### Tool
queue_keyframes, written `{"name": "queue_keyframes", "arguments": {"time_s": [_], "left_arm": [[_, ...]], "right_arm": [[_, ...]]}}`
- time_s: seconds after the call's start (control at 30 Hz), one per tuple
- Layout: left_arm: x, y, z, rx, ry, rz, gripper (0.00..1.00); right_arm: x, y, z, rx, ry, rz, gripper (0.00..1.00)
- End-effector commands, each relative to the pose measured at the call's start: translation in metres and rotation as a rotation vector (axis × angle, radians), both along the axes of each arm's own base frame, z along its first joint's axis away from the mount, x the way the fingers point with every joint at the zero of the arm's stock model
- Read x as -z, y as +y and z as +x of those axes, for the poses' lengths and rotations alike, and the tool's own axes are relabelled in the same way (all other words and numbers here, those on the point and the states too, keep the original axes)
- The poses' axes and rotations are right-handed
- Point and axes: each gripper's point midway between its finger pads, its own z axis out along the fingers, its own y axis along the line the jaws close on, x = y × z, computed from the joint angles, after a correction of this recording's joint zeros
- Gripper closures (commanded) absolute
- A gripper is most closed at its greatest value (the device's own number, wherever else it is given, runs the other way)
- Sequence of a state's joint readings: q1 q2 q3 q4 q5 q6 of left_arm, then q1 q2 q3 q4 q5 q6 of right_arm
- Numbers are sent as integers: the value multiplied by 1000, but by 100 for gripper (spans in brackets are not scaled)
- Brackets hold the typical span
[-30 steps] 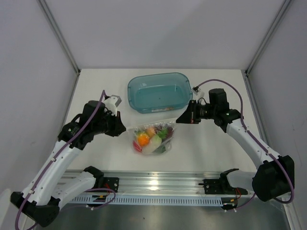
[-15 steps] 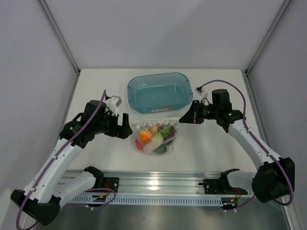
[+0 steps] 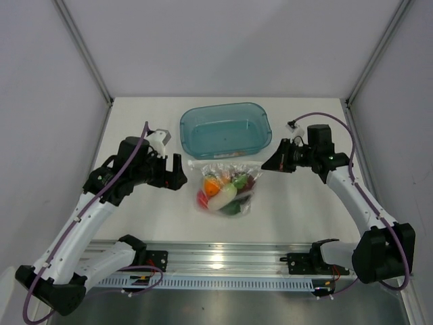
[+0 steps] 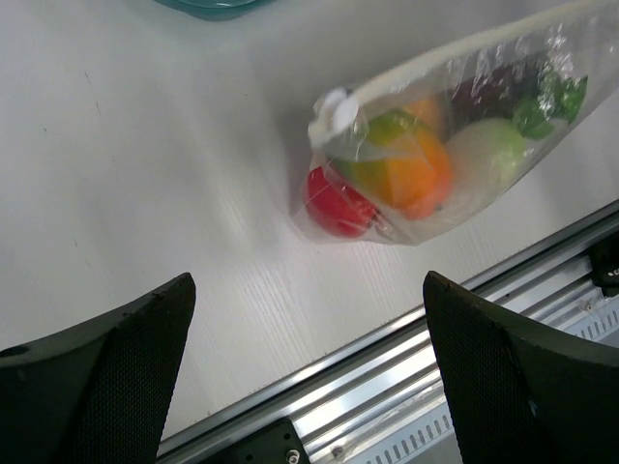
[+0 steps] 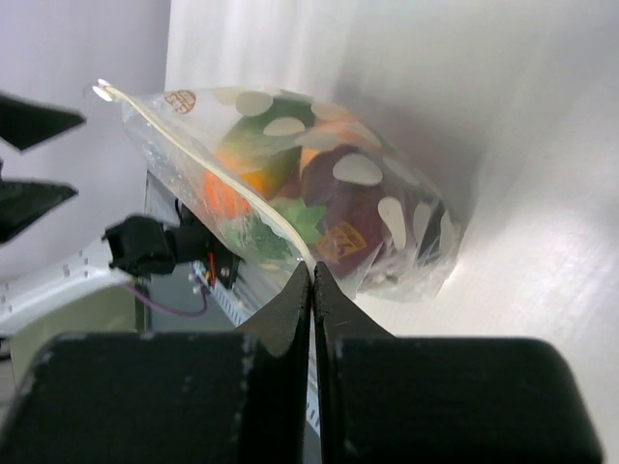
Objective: Place the food in the zip-top bag and seal the zipper
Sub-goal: Zip the zipper food storage bag at the center of the board, then place the zipper food storage bag at the center of the board.
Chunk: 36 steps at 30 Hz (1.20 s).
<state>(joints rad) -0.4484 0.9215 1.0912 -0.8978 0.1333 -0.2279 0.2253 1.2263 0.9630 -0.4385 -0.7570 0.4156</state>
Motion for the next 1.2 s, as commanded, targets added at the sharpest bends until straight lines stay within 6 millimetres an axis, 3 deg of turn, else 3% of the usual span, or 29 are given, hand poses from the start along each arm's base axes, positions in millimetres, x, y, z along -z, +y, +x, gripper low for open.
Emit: {"name": "queue_keyframes", "arguments": {"time_s": [0.0,0.23,0.47,0.73,0.93,1.17], "left_arm": [[-11,1,5,-9,-40,-6,1],[-6,-2,3,2,-19,-19,1],[0,-1,1,1,-6,-8,1],[7,0,3,5,3,6,1],[8,-2,4,13,4,8,1],[13,-3,5,32,-3,13,1]], "right_arm": [[-15,-29,22,118,-17,-41,100],[1,-105,44,386,46,-191,100],[26,-174,35,600,119,-401,100],[56,-242,8,850,241,-587,100],[78,-266,-5,973,366,-594,100],[130,-275,-23,1050,564,-452,100]]}}
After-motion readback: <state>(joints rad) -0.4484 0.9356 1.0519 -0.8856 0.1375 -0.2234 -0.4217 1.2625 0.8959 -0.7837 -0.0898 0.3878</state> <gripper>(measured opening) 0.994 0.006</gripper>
